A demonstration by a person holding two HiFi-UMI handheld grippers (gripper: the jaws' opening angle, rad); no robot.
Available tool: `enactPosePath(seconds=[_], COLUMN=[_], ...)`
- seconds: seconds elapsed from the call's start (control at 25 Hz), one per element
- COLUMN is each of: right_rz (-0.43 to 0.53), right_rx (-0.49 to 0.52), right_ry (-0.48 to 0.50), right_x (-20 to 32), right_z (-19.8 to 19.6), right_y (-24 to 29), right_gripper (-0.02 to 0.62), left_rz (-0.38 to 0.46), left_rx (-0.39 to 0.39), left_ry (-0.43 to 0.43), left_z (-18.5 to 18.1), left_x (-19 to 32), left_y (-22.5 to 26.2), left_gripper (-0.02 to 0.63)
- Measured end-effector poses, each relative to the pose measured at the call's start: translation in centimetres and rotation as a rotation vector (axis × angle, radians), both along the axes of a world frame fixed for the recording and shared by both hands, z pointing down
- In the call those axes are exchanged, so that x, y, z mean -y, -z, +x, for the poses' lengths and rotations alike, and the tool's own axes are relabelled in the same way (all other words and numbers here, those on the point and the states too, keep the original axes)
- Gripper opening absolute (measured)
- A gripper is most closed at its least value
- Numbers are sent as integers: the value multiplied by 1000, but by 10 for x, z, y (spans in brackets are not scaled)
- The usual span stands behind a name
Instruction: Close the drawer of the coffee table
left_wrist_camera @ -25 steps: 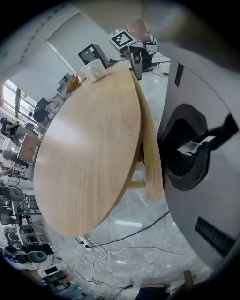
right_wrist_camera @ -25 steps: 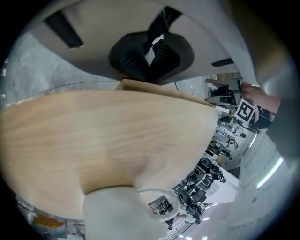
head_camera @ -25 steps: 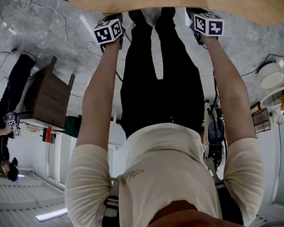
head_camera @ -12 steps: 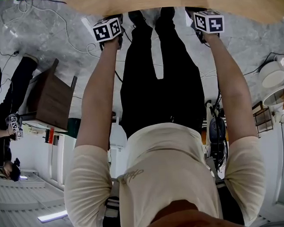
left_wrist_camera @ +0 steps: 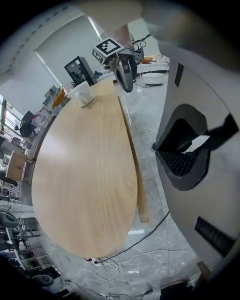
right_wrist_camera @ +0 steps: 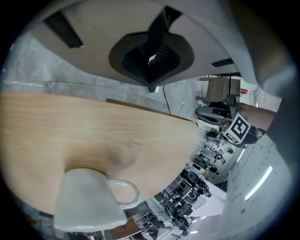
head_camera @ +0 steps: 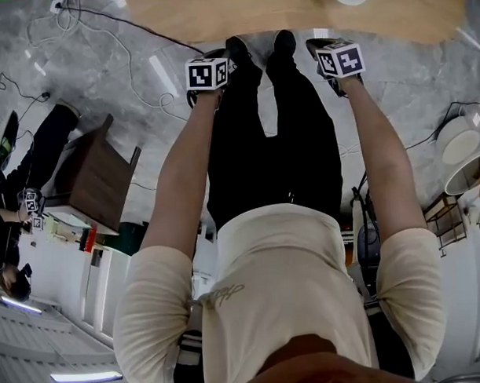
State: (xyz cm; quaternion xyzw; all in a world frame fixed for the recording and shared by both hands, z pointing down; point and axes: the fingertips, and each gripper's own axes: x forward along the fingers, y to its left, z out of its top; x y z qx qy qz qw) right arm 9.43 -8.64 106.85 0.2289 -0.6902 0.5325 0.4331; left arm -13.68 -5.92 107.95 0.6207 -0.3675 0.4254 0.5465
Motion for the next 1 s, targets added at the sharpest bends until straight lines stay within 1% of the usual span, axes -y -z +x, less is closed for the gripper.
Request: enactPosePath(seconds=[0.08, 0.2, 0.32, 0.4, 0.56, 0.64, 0.72, 0.8, 0.88, 1.0], right_rz=[-4, 6, 23, 42, 104, 130, 136, 132, 134, 154], right_rx=[-11, -2, 6, -2, 54, 81, 94, 88, 80, 93], right_ry=[-11, -36, -56, -71, -143, -176, -194, -192, -176, -166], right_x=[-9, -22, -37, -39, -40, -46, -63, -81, -89, -105], right_z=[5, 11, 22, 29, 32, 31, 31, 30, 24, 14], right_y=[23, 66, 103, 123, 170, 197, 219, 237, 254, 277], right_gripper=[-5, -3, -5, -3, -5, -5, -3, -3, -3, -3], left_rz=[11, 31, 79, 113, 163, 182, 184, 187, 208, 233], left_rx=[1, 7, -4, -14, 9, 8, 0, 1, 5, 9], left_ry=[-28, -39, -58, -76, -111, -131, -164, -220, -269, -287], left_z=[1, 0, 6, 8, 6, 10, 17, 21, 21, 16], left_x=[1, 5, 12, 22, 28, 20, 0, -21, -33, -56], left_y=[27, 69, 114, 136, 182, 206, 227, 247, 263, 288], left_gripper=[3, 3, 2, 3, 3, 3, 3, 3, 3, 3])
